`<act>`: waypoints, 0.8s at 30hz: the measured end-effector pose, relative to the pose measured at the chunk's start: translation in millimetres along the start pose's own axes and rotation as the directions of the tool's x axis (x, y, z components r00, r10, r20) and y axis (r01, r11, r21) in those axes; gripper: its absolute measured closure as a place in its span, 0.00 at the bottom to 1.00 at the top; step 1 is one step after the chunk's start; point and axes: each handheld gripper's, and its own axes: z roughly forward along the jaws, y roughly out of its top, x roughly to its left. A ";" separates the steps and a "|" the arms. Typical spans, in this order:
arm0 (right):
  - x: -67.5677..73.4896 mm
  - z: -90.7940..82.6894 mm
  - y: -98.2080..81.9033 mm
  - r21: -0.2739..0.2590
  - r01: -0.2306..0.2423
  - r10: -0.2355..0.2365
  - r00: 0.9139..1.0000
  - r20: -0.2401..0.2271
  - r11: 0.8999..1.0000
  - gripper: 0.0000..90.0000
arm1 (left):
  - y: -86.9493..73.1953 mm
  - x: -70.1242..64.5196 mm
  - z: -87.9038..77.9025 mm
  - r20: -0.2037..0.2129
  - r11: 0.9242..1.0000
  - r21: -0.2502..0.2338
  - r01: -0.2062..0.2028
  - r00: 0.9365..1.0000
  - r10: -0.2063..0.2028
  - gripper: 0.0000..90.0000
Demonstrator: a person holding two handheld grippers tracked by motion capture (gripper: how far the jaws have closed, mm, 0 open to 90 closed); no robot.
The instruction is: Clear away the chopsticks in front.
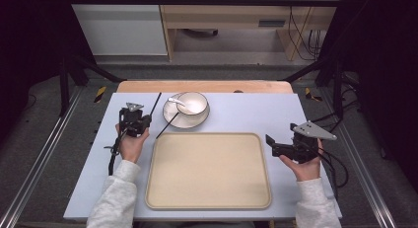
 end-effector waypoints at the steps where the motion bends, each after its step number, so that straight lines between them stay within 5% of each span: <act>1: 0.2 -0.2 0.1 0.001 -0.003 0.003 1.000 -0.001 1.000 0.06 | -2.2 0.2 -5.0 -0.010 1.000 -0.005 0.003 1.000 -0.003 0.95; 11: 0.6 -1.6 0.0 -0.002 -0.009 0.009 1.000 -0.007 1.000 0.05 | -21.4 -1.8 -50.6 -0.046 0.998 -0.040 0.041 0.998 -0.043 0.95; 24: 0.6 -6.2 0.2 -0.013 -0.016 0.016 1.000 -0.013 1.000 0.06 | -47.8 -30.7 -92.2 -0.042 0.994 -0.072 0.086 0.995 -0.089 0.95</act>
